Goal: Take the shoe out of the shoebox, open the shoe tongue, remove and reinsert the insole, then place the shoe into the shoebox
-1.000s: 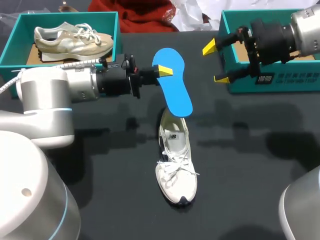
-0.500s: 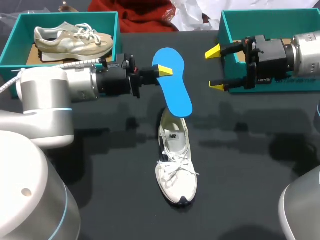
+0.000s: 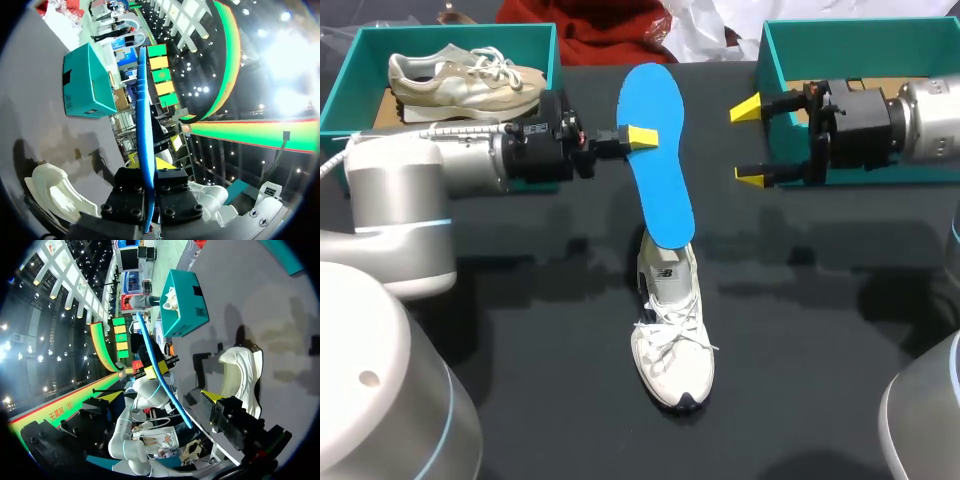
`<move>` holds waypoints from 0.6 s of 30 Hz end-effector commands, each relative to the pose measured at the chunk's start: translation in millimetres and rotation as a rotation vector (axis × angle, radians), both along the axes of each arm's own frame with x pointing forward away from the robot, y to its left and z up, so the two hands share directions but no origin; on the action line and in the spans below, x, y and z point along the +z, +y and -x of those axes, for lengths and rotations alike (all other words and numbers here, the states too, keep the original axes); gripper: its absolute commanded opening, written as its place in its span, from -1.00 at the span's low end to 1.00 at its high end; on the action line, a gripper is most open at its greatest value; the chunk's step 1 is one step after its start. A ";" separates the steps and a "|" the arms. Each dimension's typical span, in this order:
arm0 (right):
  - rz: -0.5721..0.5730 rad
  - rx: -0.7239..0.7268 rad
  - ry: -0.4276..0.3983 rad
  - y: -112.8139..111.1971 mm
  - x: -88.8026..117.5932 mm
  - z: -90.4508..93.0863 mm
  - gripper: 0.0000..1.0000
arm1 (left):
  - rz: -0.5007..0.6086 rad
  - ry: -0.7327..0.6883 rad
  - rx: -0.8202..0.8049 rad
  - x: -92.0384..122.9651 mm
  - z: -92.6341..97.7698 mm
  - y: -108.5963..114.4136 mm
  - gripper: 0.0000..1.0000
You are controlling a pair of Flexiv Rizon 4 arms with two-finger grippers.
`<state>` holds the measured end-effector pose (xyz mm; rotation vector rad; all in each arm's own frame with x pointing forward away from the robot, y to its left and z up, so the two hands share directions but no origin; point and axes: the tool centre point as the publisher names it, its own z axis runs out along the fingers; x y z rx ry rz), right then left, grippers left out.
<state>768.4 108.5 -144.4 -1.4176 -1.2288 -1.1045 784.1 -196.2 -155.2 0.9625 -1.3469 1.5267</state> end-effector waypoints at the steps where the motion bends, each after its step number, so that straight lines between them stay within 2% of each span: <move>1: -0.002 -0.001 0.001 1.9 -2.4 -0.6 1.00 | 0.010 -0.144 0.019 4.0 1.2 7.2 -1.00; 4: -0.002 -0.001 0.001 1.9 -2.4 -0.6 1.00 | -0.020 -0.177 0.013 11.2 -1.6 11.2 -1.00; 6: -0.002 -0.001 0.001 1.9 -2.4 -0.6 1.00 | -0.048 -0.097 0.067 18.0 -5.9 12.5 -1.00; 16: -0.002 -0.001 0.001 1.9 -2.4 -0.6 1.00 | -0.048 -0.097 0.067 18.0 -5.9 12.5 -1.00; 18: -0.002 -0.001 0.001 1.9 -2.4 -0.6 1.00 | -0.039 -0.170 0.061 21.2 -3.5 15.4 -1.00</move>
